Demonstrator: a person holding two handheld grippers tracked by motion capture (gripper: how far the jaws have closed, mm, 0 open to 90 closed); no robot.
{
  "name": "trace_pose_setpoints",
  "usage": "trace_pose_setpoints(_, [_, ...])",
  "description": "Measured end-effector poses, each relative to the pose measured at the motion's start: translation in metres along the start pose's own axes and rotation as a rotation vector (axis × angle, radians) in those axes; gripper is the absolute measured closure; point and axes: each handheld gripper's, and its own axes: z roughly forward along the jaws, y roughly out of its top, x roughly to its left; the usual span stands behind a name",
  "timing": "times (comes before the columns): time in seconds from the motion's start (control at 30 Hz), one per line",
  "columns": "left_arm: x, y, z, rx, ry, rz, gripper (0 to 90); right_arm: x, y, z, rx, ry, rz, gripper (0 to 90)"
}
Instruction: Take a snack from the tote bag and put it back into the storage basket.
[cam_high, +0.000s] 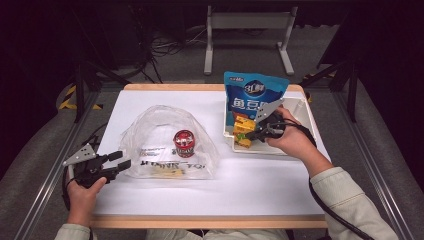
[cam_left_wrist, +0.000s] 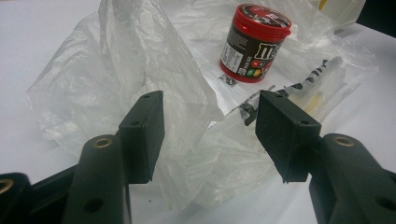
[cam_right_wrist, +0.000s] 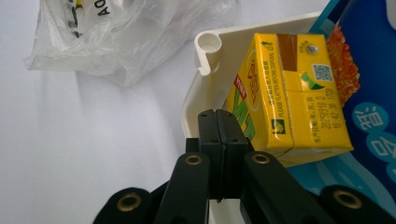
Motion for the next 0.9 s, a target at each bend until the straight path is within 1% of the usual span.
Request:
trace_pose_setpoints(0.27, [0.000, 0.000, 0.000, -0.002, -0.001, -0.001, 42.9, -0.003, -0.009, 0.010, 0.014, 0.000, 0.022, 90.0])
trace_pose_setpoints(0.47, [0.000, 0.000, 0.000, -0.001, 0.000, 0.000, 42.9, -0.005, -0.016, 0.019, 0.038, -0.008, 0.040, 90.0])
trace_pose_setpoints(0.57, [0.000, 0.000, 0.000, 0.000, -0.001, -0.002, 42.9, -0.006, -0.018, 0.021, 0.039, -0.008, 0.043, 90.0])
trace_pose_setpoints(0.7, [0.000, 0.000, 0.000, -0.003, -0.001, -0.001, 42.9, -0.006, -0.020, 0.025, 0.053, -0.012, 0.048, 90.0])
trace_pose_setpoints(0.83, [0.000, 0.000, 0.000, -0.002, -0.002, -0.001, 42.9, -0.008, -0.023, 0.026, 0.065, -0.029, 0.054, 90.0])
trace_pose_setpoints(0.9, [0.000, 0.000, 0.000, -0.002, -0.001, -0.001, 42.9, -0.009, -0.024, 0.026, 0.064, -0.028, 0.061, 90.0])
